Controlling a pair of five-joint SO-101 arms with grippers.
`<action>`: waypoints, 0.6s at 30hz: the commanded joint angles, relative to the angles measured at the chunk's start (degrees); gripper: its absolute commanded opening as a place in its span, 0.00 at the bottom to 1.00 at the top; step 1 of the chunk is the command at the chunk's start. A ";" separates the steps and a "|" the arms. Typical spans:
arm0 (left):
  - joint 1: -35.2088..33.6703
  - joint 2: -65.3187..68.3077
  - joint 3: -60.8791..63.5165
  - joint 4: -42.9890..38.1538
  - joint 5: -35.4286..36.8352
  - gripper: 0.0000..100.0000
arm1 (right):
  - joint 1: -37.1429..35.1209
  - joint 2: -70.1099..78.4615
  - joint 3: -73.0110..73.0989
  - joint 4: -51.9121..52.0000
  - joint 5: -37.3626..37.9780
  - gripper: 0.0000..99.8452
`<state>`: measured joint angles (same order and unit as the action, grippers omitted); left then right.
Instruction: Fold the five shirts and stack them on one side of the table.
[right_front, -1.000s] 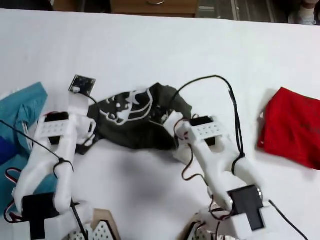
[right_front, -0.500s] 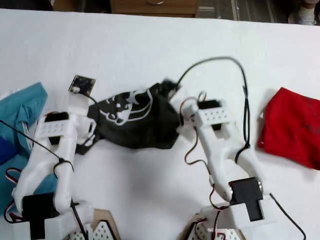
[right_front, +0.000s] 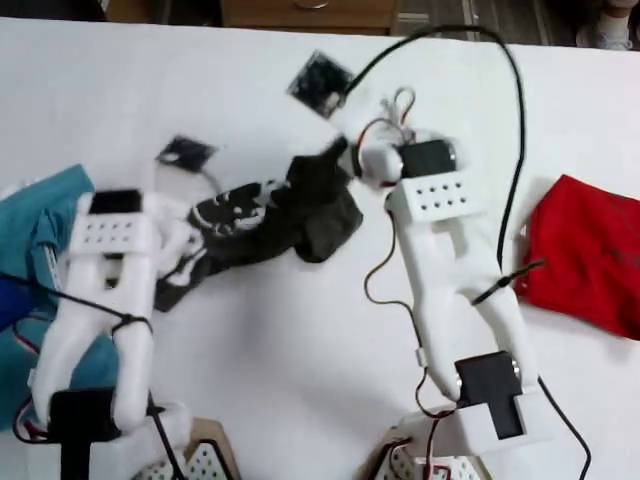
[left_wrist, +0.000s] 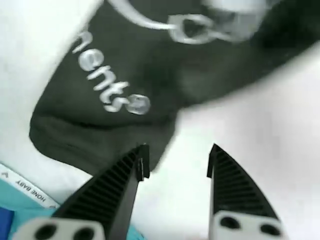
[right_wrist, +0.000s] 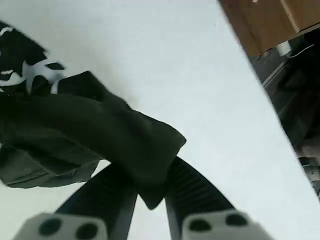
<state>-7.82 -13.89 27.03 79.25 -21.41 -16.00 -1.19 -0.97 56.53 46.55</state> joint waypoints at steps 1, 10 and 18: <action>8.00 -2.55 -8.40 10.64 -0.53 0.21 | 0.75 -0.22 -5.27 -0.75 2.81 0.02; 12.66 -2.55 -1.71 0.53 -4.48 0.21 | 3.03 -0.22 -4.92 -1.63 2.81 0.02; -1.41 -1.76 7.16 -19.16 -9.58 0.21 | 11.38 -0.40 -5.27 -5.58 3.25 0.02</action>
<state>-6.07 -13.98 31.96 65.89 -29.76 -8.62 -1.10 -3.16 52.92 49.54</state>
